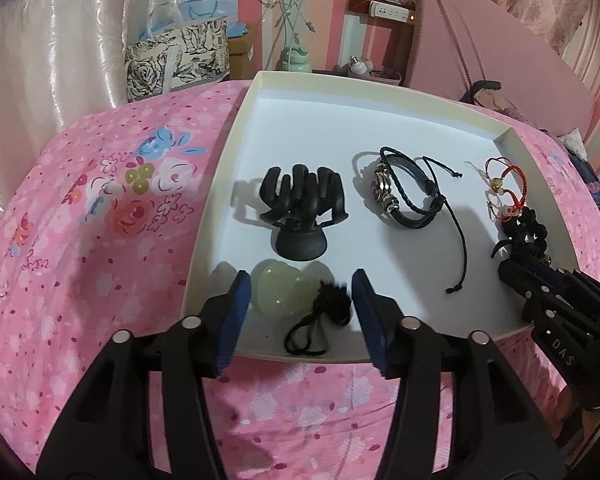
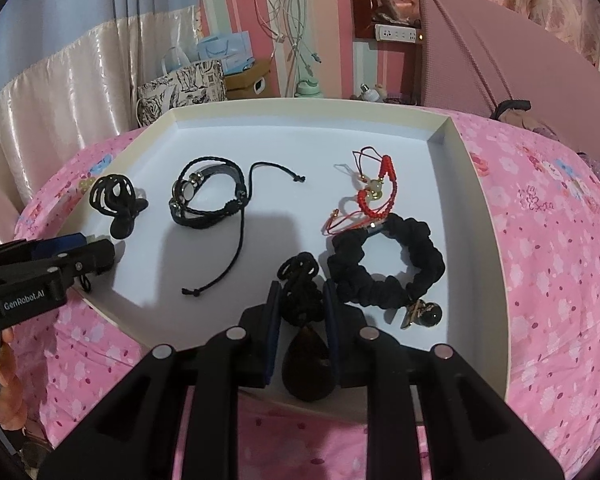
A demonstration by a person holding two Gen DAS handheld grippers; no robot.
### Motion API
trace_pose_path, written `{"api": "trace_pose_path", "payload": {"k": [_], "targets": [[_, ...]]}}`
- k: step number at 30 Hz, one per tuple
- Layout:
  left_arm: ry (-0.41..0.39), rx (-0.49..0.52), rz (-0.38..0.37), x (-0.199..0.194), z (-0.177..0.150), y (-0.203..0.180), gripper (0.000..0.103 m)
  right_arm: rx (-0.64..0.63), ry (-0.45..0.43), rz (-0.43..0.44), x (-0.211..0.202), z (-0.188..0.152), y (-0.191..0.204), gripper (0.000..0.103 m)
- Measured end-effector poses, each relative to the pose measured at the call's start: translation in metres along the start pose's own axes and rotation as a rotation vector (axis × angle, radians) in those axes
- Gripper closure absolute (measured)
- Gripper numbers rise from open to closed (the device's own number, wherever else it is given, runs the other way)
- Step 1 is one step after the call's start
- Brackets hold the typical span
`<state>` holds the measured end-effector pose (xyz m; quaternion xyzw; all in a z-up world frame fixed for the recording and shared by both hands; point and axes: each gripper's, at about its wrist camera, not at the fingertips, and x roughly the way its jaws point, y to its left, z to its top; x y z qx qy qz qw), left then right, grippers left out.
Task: Organize jewelry
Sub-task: 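Carry both items into the tray and open both tools to release them, then move both open tools back to the bedspread toward the watch and bead bracelet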
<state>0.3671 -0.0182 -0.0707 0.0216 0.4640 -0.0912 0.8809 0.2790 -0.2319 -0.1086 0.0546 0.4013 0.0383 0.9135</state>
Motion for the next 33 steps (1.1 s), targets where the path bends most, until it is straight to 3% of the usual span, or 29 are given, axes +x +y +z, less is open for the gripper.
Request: {"api": "trace_pose_path", "payload": {"k": [3,7,11,12,14,16,18,21,23,26,33], "targets": [[-0.003,-0.004,0.003,-0.002,0.000,0.002,0.043,0.016,-0.005,0.027,-0.003,0.000,-0.003,0.069],[-0.020,-0.006,0.000,-0.009,0.000,0.001,0.040,0.013,-0.046,0.027,-0.013,0.001,-0.005,0.067],[-0.057,0.009,-0.013,-0.024,0.000,-0.003,0.033,0.027,-0.084,0.067,-0.025,0.002,-0.010,0.057],[-0.066,0.013,-0.015,-0.027,0.000,-0.004,0.031,0.032,-0.095,0.076,-0.029,0.003,-0.011,0.045],[-0.092,0.023,-0.014,-0.037,0.000,-0.006,0.028,0.046,-0.133,0.087,-0.039,0.003,-0.013,0.034],[-0.113,0.028,-0.011,-0.047,0.000,-0.008,0.024,0.045,-0.175,0.081,-0.051,0.005,-0.017,0.030],[-0.139,0.029,-0.005,-0.061,-0.001,-0.009,0.017,0.044,-0.196,0.056,-0.063,0.005,-0.020,0.020],[-0.174,0.039,0.020,-0.084,-0.005,-0.013,0.011,0.049,-0.214,0.033,-0.083,0.002,-0.027,0.018],[-0.204,0.049,0.021,-0.102,-0.011,-0.015,0.006,0.045,-0.226,0.006,-0.098,0.002,-0.031,0.008],[-0.230,0.068,0.046,-0.127,-0.025,-0.018,0.003,0.049,-0.281,-0.057,-0.131,-0.003,-0.037,0.007],[-0.228,0.033,0.040,-0.162,-0.067,0.004,0.003,0.012,-0.277,-0.146,-0.160,-0.039,-0.032,0.002]]}}
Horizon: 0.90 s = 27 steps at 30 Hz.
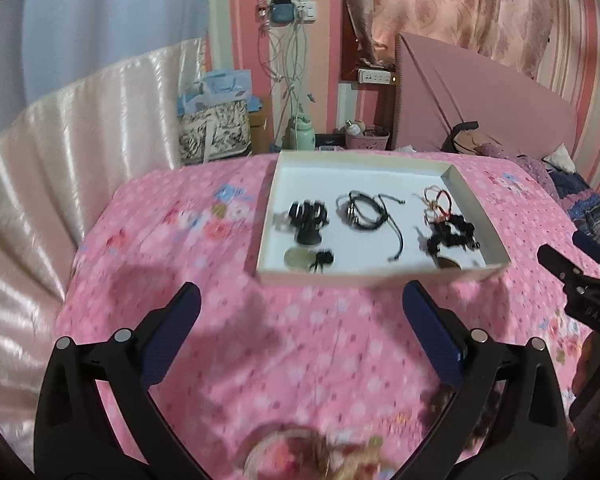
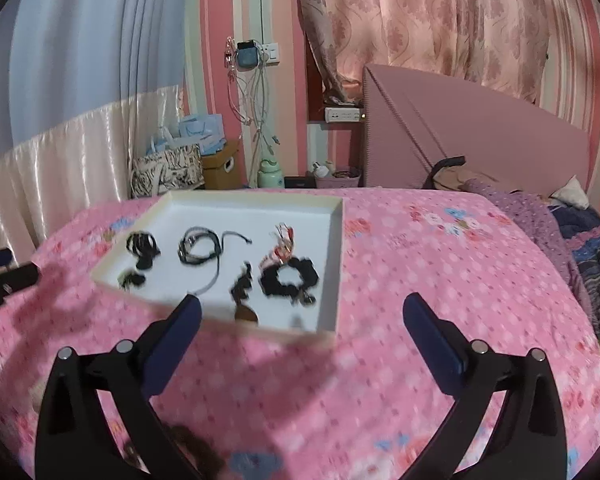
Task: Organize jewelry
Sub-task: 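Move both open tools back to the bedspread toward the watch and bead bracelet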
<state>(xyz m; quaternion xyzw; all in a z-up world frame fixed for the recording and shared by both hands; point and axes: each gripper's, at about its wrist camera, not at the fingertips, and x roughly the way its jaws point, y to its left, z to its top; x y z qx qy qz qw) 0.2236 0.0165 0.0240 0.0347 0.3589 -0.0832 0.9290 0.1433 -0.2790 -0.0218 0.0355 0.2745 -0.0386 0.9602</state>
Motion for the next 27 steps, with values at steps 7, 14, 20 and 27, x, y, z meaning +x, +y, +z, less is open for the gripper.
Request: {"api": "trace_pose_path", "payload": {"k": [7,14,20,27], "targets": [[0.035,-0.002,0.029,-0.004,-0.047,0.009,0.003,0.007,0.063,-0.046,-0.007,-0.042,0.003,0.002],[0.091,-0.013,0.004,0.013,-0.070,0.014,0.003,0.036,0.176,0.058,0.005,-0.067,0.013,0.002],[0.179,-0.019,0.001,0.027,-0.084,0.018,0.003,-0.020,0.181,0.025,0.003,-0.080,0.022,0.002],[0.232,0.008,0.002,0.028,-0.091,0.015,0.003,-0.021,0.252,0.084,0.009,-0.085,0.024,0.002]]}}
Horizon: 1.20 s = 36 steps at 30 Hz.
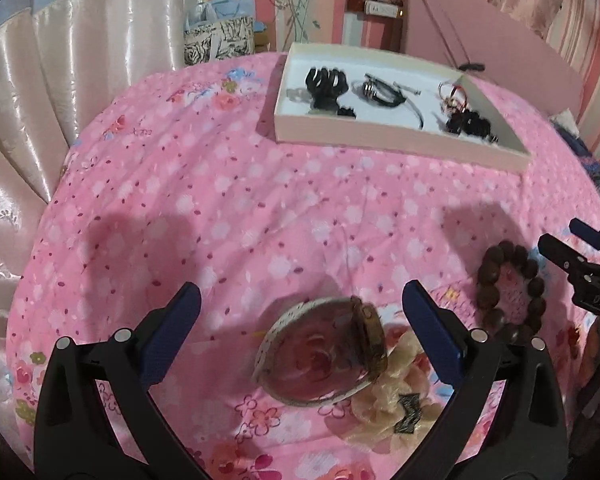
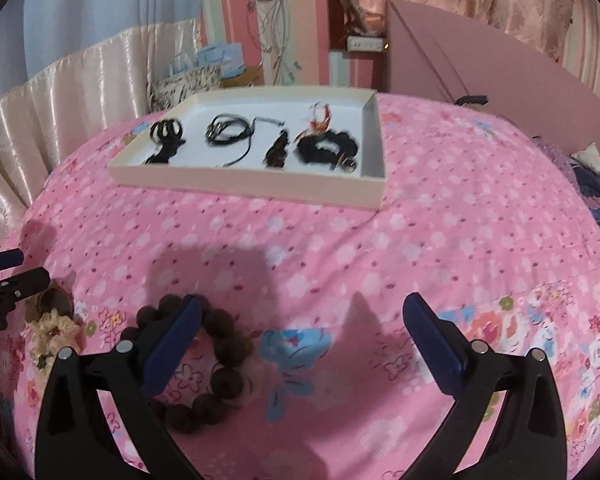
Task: Organize jewelry
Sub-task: 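Move both open tools back to the bedspread toward the watch and bead bracelet, then grasp the gold watch with the left tool while the right tool grasps the brown bead bracelet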
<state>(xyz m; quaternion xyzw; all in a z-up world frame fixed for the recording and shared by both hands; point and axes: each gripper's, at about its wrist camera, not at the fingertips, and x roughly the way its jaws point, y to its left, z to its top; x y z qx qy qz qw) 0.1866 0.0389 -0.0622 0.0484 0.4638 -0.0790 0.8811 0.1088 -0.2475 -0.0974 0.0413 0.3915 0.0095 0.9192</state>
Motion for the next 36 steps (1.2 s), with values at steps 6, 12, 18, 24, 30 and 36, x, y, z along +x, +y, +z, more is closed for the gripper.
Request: {"api": "trace_pose_path", "payload": {"k": [6,12,18,24,30,36], "targets": [[0.028,0.037,0.009,0.005,-0.004,-0.007,0.005,-0.048,0.042,-0.003,0.008,-0.006,0.011,0.003],[0.097,0.036,-0.016,0.018,-0.004,-0.008,0.032,-0.085,0.060,-0.027,0.011,-0.009,0.017,0.008],[0.094,0.053,-0.025,0.018,-0.007,-0.012,0.041,-0.097,0.105,-0.007,0.019,-0.013,0.019,0.025],[0.092,0.067,0.005,0.021,-0.007,-0.017,0.042,-0.113,0.106,0.006,0.018,-0.014,0.023,0.036],[0.086,0.082,0.031,0.022,-0.008,-0.021,0.042,-0.146,0.100,0.036,0.016,-0.014,0.031,0.059],[0.073,0.081,0.028,0.021,-0.008,-0.021,0.048,-0.142,0.095,0.073,0.015,-0.014,0.031,0.081]]}}
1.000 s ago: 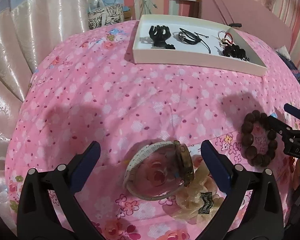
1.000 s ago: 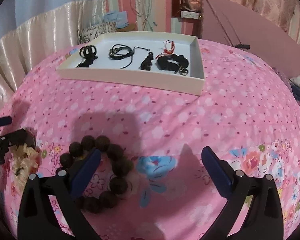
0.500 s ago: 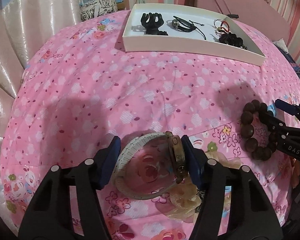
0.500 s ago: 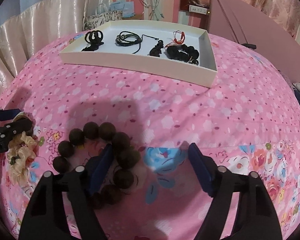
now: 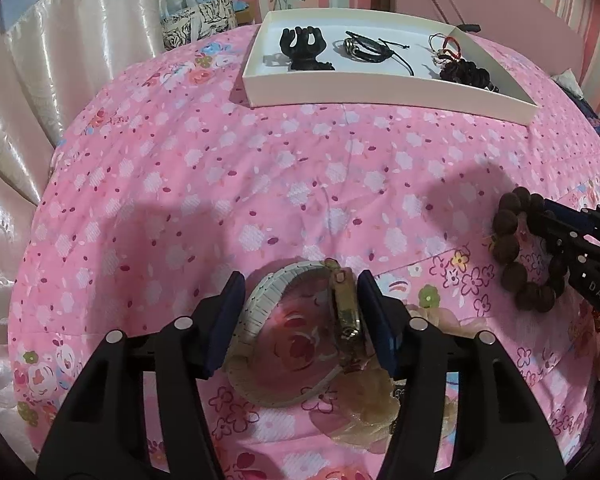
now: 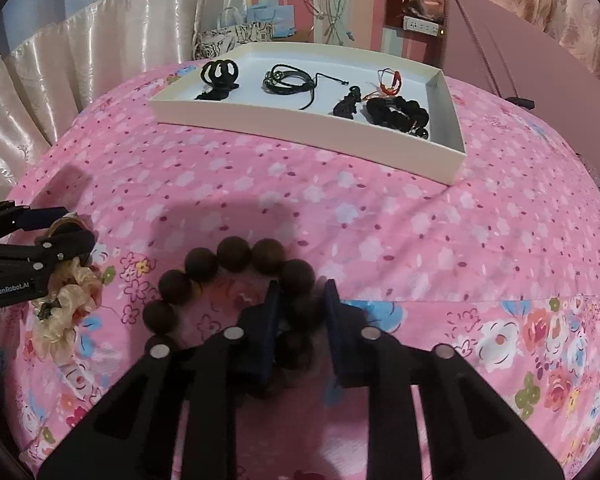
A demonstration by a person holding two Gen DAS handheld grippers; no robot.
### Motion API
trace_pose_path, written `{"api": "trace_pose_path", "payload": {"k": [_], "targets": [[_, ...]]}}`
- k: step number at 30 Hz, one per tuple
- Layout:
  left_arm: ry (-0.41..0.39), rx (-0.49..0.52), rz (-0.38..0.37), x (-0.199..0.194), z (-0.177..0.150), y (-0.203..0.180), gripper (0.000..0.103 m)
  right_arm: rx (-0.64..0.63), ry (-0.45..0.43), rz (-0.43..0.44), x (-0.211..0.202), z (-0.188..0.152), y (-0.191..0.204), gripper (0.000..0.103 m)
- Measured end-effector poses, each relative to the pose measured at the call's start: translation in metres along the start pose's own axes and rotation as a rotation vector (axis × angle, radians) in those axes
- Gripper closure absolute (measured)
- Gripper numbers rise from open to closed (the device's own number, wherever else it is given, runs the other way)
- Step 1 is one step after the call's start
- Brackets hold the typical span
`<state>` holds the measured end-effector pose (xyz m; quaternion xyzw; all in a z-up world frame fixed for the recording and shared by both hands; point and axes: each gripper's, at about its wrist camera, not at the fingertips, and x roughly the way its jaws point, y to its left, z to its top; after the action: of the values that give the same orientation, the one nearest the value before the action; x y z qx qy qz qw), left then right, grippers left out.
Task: Organize jewelry
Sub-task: 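Grasp the gold watch with the left tool while the right tool grasps the brown bead bracelet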
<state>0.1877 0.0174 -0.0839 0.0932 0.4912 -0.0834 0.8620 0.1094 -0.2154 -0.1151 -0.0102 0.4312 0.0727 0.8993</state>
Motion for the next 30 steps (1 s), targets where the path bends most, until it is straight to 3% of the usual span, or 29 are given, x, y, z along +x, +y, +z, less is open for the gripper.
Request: {"api": "trace_pose_path", "payload": {"k": [13,17,20,30], "targets": [[0.002,-0.055,-0.029,0.003,0.010,0.008,0.057,0.029,-0.040,-0.057,-0.005,0.008,-0.006,0.084],[-0.020,-0.052,-0.030,-0.005,0.021,0.004,0.067,0.023,-0.065,-0.073,-0.011,0.017,-0.009,0.084],[-0.034,-0.052,-0.058,-0.010,0.031,0.001,0.085,0.021,-0.093,-0.083,-0.017,0.028,-0.013,0.084],[-0.001,-0.106,-0.111,0.000,0.048,0.018,0.090,0.029,-0.103,-0.065,-0.020,0.040,-0.017,0.084]]}}
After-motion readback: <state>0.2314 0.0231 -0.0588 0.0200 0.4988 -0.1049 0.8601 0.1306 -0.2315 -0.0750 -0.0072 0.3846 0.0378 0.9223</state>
